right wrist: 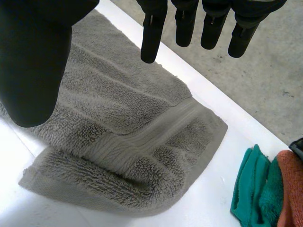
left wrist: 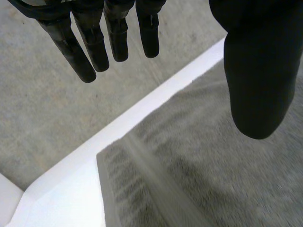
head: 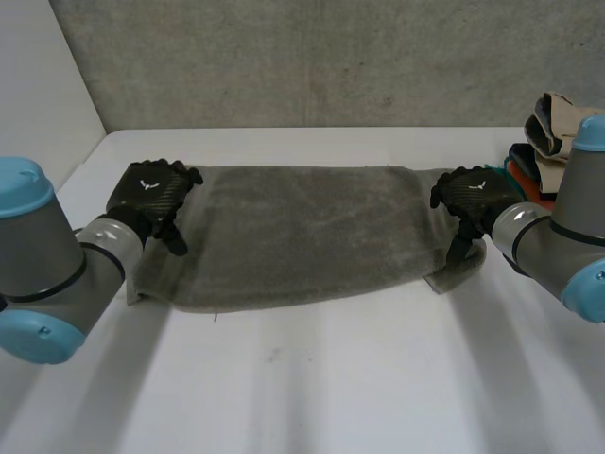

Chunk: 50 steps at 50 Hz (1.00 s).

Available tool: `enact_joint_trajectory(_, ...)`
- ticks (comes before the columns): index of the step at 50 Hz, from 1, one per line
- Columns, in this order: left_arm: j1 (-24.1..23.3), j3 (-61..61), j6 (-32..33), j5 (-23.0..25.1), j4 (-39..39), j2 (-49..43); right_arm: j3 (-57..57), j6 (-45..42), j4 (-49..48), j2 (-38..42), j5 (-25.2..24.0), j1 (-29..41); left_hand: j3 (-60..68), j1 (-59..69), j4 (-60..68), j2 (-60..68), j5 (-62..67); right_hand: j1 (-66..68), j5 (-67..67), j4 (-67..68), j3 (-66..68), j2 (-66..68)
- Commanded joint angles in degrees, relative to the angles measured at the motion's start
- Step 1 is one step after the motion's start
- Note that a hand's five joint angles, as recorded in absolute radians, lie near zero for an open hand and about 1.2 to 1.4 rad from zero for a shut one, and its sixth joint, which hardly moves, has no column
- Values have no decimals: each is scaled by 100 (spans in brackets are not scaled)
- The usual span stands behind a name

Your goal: Fold the laundry.

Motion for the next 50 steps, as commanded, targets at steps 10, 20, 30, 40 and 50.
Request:
enact_joint_trajectory(10,1155,-927,1695,1114,-702,-66,177,-59,952,-230,220,205,855,792,877,851,934,-1848,-227,-207,-183,-176)
enact_joint_trajectory(20,1068,-471,1792,816,-482,-620,1194,266,918,-783,291,99,2114,2052,2136,2110,2193,-200,1421,1441,1465,1471)
enact_joint_trajectory(30,962,-224,2082,570,-377,-946,2057,363,4,-1030,308,82,5932,5869,5954,5928,6011,70,1690,1710,1734,1741)
enact_joint_trajectory(40,962,-207,1924,297,18,-814,1988,214,-524,-653,282,20,6169,6107,6191,6165,6248,507,2128,2148,2172,2179)
enact_joint_trajectory(50,962,-101,1722,253,10,-735,1338,-76,-612,120,264,11,6169,6107,6191,6165,6248,1264,2884,2904,2928,2935)
